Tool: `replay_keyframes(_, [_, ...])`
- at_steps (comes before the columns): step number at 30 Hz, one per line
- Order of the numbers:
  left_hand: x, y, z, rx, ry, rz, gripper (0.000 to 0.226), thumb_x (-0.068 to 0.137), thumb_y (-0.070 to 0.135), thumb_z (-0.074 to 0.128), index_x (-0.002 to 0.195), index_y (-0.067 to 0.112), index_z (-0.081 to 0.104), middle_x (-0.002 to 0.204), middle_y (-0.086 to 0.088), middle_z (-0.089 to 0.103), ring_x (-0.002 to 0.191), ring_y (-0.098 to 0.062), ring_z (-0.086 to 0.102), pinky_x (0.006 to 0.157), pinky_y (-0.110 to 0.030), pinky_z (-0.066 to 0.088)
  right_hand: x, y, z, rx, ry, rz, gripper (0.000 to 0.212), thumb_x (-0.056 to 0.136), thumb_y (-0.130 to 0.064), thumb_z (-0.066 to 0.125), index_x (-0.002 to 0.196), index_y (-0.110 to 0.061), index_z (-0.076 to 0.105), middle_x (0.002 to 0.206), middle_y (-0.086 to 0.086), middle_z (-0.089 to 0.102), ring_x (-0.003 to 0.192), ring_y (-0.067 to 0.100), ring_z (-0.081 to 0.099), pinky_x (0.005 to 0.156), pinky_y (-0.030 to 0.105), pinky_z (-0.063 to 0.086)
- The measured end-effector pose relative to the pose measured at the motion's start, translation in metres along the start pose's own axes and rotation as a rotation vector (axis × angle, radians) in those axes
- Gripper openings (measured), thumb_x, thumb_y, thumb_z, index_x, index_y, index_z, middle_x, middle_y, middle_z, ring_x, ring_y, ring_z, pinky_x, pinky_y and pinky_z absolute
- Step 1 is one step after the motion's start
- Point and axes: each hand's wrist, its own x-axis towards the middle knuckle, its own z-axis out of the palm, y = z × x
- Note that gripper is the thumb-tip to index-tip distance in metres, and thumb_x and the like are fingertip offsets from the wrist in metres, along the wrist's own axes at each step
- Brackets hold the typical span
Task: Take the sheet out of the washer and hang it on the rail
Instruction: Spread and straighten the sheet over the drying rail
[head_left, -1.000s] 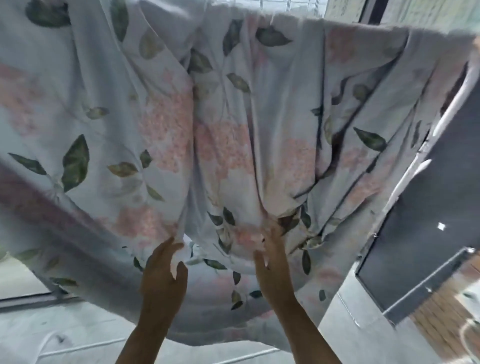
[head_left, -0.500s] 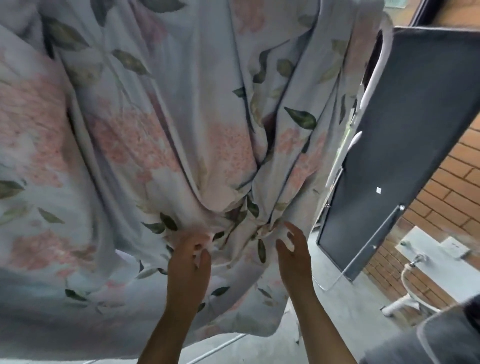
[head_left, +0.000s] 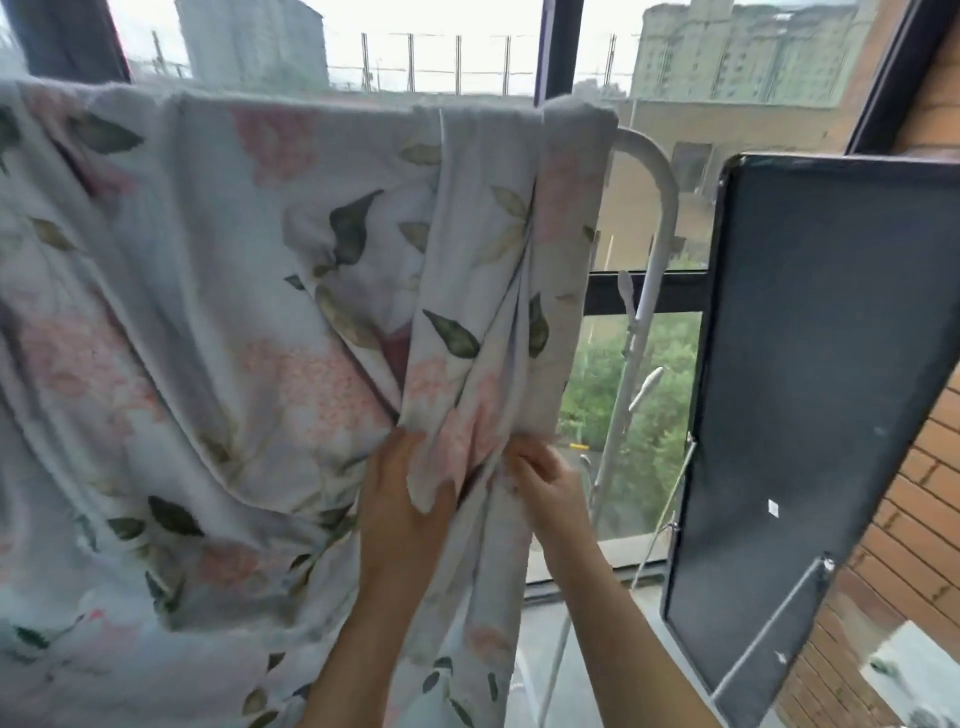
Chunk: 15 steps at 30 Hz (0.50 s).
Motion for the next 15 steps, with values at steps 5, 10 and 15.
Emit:
replay_keyframes(5, [0.051,0.035,0.028,0.177,0.025,-0.006,0.075,0.081,0.043,0.066,0.143,0.016,0.033,0.138,-0.005,0.047,0.123,-0.024,0.048,0.096,-0.034,0.043,0.035,-0.031,-0.025,0.008,0.006,-0.064,0.038,0.088,-0.018,0.062,0.123,-0.023,0.049,0.121,0.001,0.052,0.11,0.013,0.05,0.099,0.034,0.043])
replay_keyframes(10, [0.056,0.048,0.027,0.064,0.143,-0.043,0.021,0.098,0.024,0.048,0.097,0.007,0.061,0.076,-0.004,0.058,0.075,-0.024,0.058,0.056,-0.021,0.038,0.059,-0.061,-0.032,0.128,-0.227,-0.005,0.039,0.076,-0.041,0.068,0.097,-0.008,0.062,0.091,0.007,0.06,0.083,0.024,0.054,0.074,0.039,0.045])
replay_keyframes(15, [0.086,0.085,-0.037,-0.079,0.389,0.088,0.02,0.099,0.03,0.041,0.098,0.023,0.06,0.07,0.0,0.058,0.063,-0.02,0.055,0.058,-0.032,0.047,0.082,-0.089,-0.052,0.285,-0.123,-0.035,0.025,0.092,-0.027,0.06,0.081,-0.007,0.071,0.076,0.002,0.055,0.071,0.017,0.045,0.06,0.027,0.035])
